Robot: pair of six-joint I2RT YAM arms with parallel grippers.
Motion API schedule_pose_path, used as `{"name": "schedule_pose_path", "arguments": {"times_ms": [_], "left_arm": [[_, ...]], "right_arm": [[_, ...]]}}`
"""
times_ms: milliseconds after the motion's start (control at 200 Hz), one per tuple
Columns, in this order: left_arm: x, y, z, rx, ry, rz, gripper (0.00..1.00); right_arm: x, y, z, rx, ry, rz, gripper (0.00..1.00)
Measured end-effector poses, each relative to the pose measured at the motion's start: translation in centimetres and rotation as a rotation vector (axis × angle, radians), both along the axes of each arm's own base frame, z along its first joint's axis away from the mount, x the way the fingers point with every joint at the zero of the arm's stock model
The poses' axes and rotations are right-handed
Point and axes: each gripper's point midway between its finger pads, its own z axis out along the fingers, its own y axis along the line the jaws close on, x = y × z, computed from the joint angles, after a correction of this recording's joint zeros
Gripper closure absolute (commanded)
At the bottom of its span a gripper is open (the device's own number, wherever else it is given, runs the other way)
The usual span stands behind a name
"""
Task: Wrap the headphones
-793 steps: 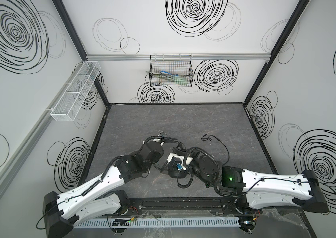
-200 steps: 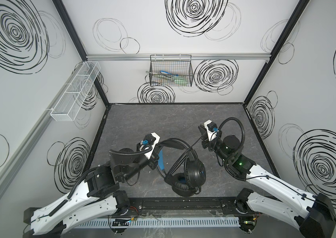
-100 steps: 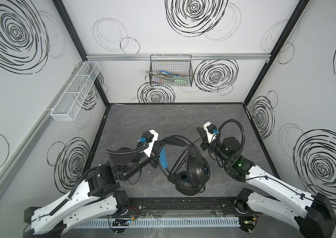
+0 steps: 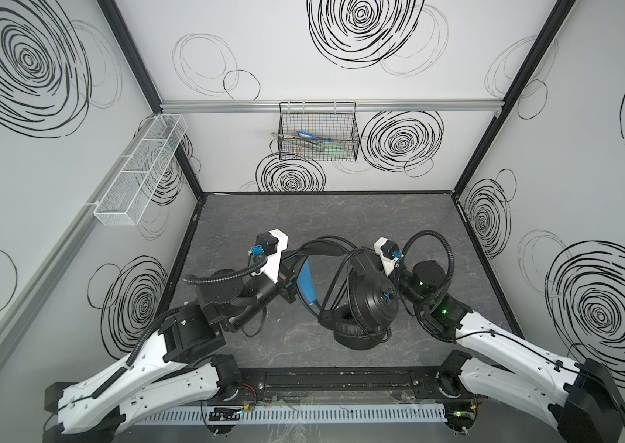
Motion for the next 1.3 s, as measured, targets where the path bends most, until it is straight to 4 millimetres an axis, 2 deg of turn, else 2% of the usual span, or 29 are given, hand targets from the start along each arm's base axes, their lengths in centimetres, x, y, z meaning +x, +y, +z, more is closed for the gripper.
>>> {"name": "schedule_pose_path", "arguments": {"times_ms": [470,640,966,1301], "left_arm": [[2.1,-0.8,0.6,-0.016,0.01,0.081,1.0],[2.6,-1.3,0.6,-0.024,0.011,0.09,1.0],[2.5,-1.3,3.9,-0.135,-0.02,0.083,1.0],[3.0,-1.6,5.0,-0.165,-0.023,0.097,1.0]], "right_arm": [[-0.9,0.9,-1.0,0.023,-0.015,0.076,0.95],[-1.3,1.3,-1.2,0.03,-0.022,0.108,0.91],[-1.8,1.8,-1.2,0.04,-0.025,0.151,0.87],[-2.0,1.9,-1.3,0.045,-0.022,0.16,0.87]]}}
